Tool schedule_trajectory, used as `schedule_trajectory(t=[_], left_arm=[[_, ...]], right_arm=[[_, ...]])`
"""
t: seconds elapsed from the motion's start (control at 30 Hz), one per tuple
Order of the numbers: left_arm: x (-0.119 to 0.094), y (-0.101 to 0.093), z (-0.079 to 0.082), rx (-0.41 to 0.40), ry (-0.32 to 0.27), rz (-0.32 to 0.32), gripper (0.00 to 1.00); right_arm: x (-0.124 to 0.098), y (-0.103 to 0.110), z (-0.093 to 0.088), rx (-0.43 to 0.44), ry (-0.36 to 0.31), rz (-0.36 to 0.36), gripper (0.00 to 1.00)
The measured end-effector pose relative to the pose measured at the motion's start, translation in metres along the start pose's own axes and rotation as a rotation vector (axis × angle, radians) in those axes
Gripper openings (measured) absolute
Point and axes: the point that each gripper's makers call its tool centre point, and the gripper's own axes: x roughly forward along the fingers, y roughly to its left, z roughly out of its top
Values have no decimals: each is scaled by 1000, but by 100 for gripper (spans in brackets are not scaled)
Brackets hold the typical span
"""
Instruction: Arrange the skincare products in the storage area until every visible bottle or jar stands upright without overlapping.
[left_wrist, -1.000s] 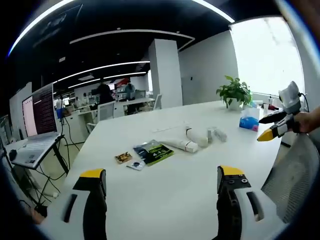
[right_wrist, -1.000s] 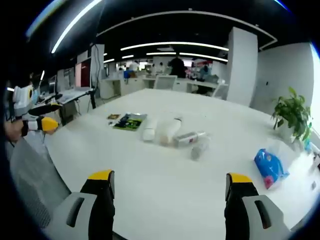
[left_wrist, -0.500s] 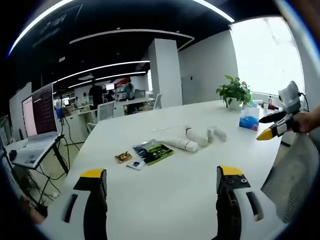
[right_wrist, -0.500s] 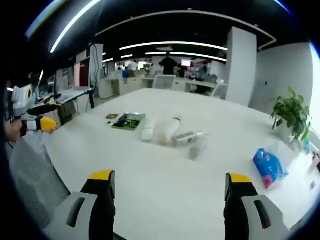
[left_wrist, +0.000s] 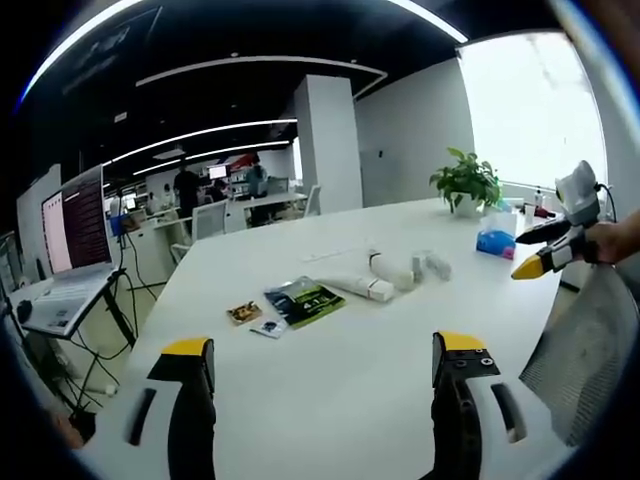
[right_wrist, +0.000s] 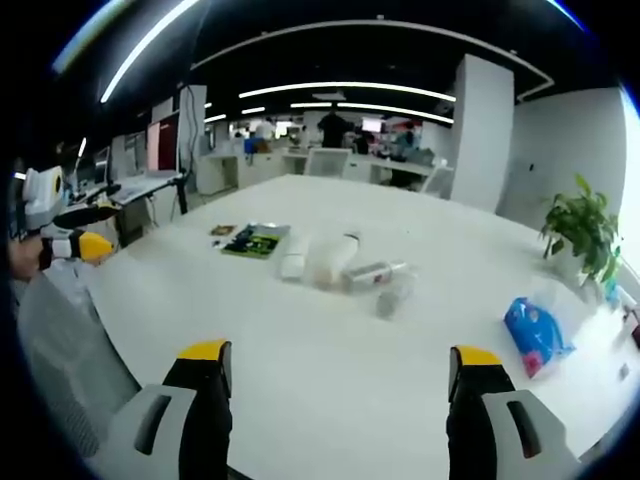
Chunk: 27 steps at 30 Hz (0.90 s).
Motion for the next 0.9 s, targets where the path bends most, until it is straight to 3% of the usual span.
schedule_trajectory(t=[0.37,0.6,0.77,0.9], left_arm=[[-1,5,-2,-7,6,25,83],[3,8,-13,14,70,49,83],[2,15,-14,-21,73,65,82],[3,10,-17,-22,91,43,83]], right_arm=[[2,6,-3,-4,19,33,94],[5,12,-7,23,42,67,94],[3,14,-9,31,48,71,94],[5,13,-11,43,70,63,94]])
